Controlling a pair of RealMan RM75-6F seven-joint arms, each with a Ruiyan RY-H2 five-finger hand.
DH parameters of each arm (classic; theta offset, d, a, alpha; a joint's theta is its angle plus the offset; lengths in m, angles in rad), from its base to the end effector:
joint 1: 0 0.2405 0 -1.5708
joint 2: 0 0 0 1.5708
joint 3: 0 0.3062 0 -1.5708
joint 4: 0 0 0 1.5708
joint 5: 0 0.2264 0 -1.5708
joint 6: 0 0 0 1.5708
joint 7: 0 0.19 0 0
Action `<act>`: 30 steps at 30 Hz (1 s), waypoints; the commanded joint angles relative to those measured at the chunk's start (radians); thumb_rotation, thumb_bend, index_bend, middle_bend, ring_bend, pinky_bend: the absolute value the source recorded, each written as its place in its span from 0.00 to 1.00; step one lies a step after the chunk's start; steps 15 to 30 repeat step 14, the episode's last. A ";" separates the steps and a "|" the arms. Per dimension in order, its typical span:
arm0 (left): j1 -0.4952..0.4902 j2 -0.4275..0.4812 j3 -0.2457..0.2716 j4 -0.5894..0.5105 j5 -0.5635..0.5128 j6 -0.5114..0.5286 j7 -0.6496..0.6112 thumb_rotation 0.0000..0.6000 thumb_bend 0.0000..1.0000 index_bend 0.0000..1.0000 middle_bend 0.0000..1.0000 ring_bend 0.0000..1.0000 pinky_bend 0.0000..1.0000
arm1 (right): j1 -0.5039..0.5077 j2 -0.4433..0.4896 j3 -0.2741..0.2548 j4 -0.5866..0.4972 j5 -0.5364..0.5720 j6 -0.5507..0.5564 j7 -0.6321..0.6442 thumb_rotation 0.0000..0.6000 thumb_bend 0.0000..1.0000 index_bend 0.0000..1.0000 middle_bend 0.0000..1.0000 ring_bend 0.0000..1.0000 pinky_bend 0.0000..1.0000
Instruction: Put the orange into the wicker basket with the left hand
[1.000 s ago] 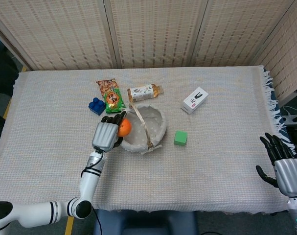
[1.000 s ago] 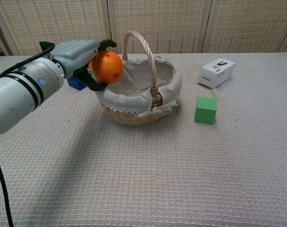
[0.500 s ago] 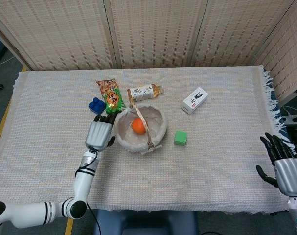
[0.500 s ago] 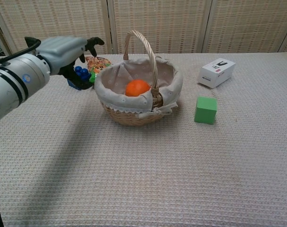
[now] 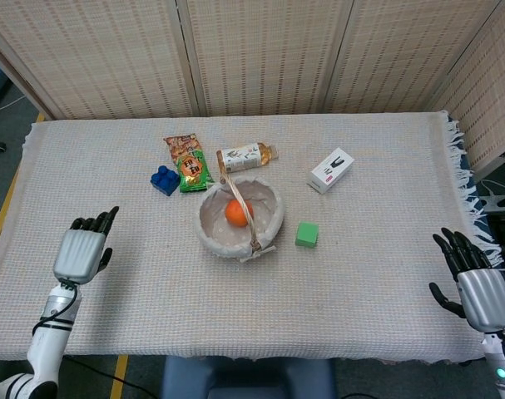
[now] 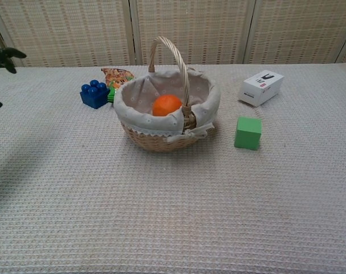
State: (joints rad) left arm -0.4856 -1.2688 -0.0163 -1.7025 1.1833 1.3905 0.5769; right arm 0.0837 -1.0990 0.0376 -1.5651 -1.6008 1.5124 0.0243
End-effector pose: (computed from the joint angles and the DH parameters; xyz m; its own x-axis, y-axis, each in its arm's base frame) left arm -0.2756 0.3460 0.0896 0.6701 0.0205 0.7419 0.7379 -0.1259 -0.6630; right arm -0.3556 -0.2289 0.1726 0.4396 0.0153 0.8981 -0.8926 -0.1042 0.4387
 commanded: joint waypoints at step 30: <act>0.252 0.058 0.130 0.052 0.249 0.179 -0.265 1.00 0.38 0.09 0.11 0.16 0.23 | 0.022 -0.026 0.001 -0.002 0.036 -0.057 -0.077 1.00 0.22 0.00 0.00 0.00 0.17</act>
